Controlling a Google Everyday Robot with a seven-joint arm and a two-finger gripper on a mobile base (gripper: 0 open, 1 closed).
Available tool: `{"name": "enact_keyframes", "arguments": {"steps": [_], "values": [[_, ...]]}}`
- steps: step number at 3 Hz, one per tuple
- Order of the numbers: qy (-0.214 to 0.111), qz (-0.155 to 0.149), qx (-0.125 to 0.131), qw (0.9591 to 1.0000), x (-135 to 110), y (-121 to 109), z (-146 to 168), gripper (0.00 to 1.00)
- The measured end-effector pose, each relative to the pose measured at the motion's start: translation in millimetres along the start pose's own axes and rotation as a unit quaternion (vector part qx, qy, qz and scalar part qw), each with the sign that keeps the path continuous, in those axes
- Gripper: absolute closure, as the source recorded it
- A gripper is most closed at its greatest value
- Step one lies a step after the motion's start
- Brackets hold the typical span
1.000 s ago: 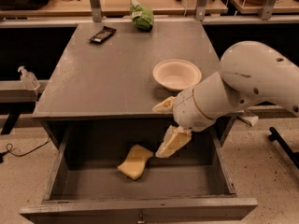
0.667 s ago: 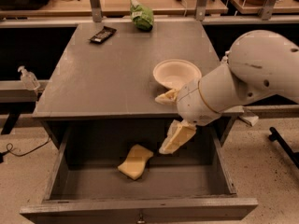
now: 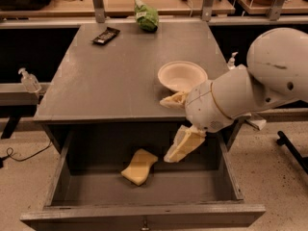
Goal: Pick sponge from top drawer and place on counter
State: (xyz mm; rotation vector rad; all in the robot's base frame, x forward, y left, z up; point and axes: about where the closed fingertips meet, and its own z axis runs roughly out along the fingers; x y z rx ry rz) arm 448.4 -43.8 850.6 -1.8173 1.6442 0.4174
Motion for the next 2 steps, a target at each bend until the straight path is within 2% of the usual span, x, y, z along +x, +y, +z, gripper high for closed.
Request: {"name": "enact_keyframes", "arguments": {"steps": [1, 2], "values": [[-0.016, -0.002, -0.011, 0.9998, -1, 21, 25, 0.23], [0.008, 0.005, -0.045, 0.9989, 32, 48, 86, 0.22]]}}
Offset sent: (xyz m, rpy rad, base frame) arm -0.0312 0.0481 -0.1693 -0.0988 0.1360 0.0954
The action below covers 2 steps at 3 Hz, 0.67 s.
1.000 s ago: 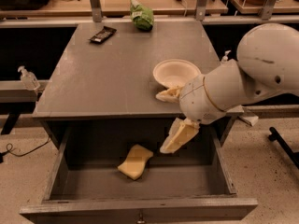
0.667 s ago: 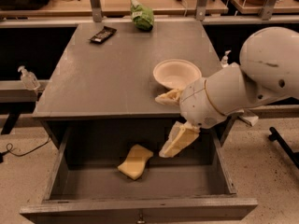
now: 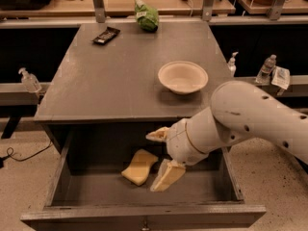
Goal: Pick sponge from top drawer and place on counter
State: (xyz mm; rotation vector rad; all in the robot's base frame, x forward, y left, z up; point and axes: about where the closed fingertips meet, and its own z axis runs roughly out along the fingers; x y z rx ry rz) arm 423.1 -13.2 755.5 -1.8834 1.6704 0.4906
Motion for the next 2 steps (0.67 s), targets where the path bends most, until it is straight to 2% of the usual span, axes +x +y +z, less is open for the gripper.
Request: {"name": "enact_keyframes", "arguments": {"steps": [1, 2], "values": [[0.033, 0.013, -0.004, 0.9994, 30.8, 5.7, 22.3, 0.22], [0.037, 0.012, -0.004, 0.9992, 32.4, 6.6, 23.7, 0.07]]}}
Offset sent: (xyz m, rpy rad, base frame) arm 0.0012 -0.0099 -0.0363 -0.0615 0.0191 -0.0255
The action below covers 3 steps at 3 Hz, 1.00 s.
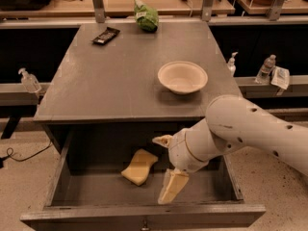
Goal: Pick sponge from top drawer and place on counter
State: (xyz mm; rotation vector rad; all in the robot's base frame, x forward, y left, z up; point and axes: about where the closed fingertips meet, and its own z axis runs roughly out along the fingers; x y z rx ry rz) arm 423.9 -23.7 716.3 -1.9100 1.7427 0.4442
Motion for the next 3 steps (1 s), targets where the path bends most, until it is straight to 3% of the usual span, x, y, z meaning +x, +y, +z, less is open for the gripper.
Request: {"name": "enact_keyframes", "arguments": {"steps": [1, 2, 3], "values": [[0.0, -0.001, 0.0, 1.0, -1, 0, 0, 0.0], [0.004, 0.007, -0.007, 0.9999, 2, 0, 5, 0.0], [0.024, 0.023, -0.007, 0.9994, 20, -1, 24, 0.08]]}}
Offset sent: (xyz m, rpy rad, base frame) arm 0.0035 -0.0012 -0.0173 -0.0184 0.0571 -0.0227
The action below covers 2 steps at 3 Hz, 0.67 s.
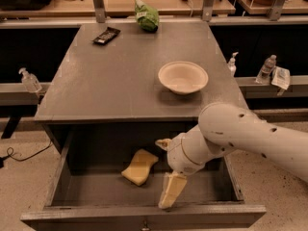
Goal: Pick sponge from top drawer and place on counter
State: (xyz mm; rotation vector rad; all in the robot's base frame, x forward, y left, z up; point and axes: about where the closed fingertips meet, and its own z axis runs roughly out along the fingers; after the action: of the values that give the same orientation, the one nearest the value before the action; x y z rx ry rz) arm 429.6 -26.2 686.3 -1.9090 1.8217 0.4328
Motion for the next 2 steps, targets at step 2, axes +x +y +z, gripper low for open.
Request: {"name": "enact_keyframes", "arguments": {"steps": [2], "values": [[0.018, 0.009, 0.018, 0.9996, 7.1, -11.9, 8.0, 0.33]]}}
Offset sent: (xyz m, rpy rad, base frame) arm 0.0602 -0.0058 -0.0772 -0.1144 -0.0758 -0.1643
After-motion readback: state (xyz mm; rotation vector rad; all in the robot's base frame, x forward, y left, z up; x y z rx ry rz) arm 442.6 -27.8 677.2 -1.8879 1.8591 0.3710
